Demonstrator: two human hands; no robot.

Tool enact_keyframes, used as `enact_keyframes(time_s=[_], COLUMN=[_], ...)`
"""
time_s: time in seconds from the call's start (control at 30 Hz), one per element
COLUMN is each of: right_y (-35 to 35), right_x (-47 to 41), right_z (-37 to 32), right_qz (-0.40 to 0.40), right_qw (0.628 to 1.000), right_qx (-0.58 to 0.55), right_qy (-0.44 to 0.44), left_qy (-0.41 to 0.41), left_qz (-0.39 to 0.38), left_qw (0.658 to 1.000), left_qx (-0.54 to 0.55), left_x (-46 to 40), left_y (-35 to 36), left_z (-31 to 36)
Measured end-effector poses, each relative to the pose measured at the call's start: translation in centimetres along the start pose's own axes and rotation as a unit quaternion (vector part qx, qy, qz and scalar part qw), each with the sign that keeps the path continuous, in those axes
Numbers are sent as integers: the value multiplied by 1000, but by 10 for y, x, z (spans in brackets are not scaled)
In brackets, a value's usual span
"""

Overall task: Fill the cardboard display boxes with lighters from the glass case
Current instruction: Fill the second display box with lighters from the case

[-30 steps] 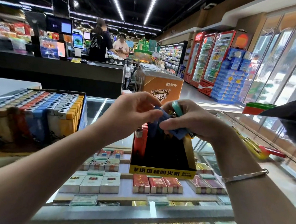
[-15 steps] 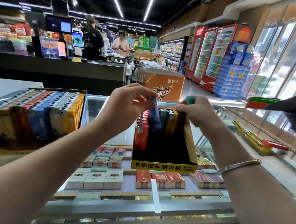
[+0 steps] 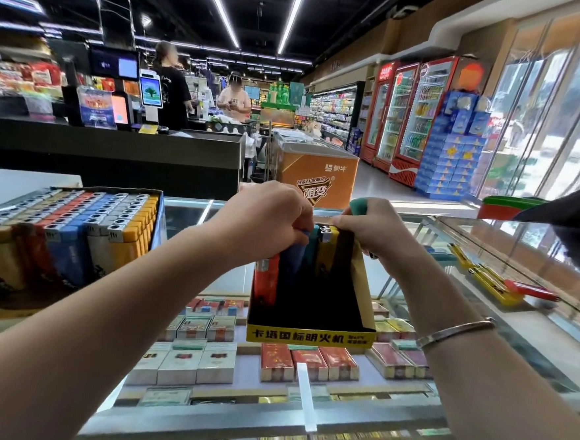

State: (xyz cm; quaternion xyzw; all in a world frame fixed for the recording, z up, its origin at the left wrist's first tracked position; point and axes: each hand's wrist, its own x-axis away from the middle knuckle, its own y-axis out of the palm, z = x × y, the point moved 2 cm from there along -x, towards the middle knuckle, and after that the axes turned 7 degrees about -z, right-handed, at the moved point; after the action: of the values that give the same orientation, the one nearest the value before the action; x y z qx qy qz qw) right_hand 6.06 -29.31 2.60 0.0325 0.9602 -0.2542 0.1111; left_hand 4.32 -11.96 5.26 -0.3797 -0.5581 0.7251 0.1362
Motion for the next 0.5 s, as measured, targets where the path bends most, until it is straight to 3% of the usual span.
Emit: enact_keyframes(time_s=[0.17,0.33,0.5], right_y=[0,0,-1], right_x=[-1,-3,-3], right_z=[1,2,3], right_qz=[-3,-6,-13], right_qw=[1000,1000,1000], right_qx=[1,-4,-4], right_qy=[2,10,17], left_qy=[0,-63,-66], left_qz=[7,0,-23], left_qw=[999,997,998], left_qx=[-32,36,6], left_x=[1,10,12], left_y=[3,2,-1], left_z=[5,-8,-9])
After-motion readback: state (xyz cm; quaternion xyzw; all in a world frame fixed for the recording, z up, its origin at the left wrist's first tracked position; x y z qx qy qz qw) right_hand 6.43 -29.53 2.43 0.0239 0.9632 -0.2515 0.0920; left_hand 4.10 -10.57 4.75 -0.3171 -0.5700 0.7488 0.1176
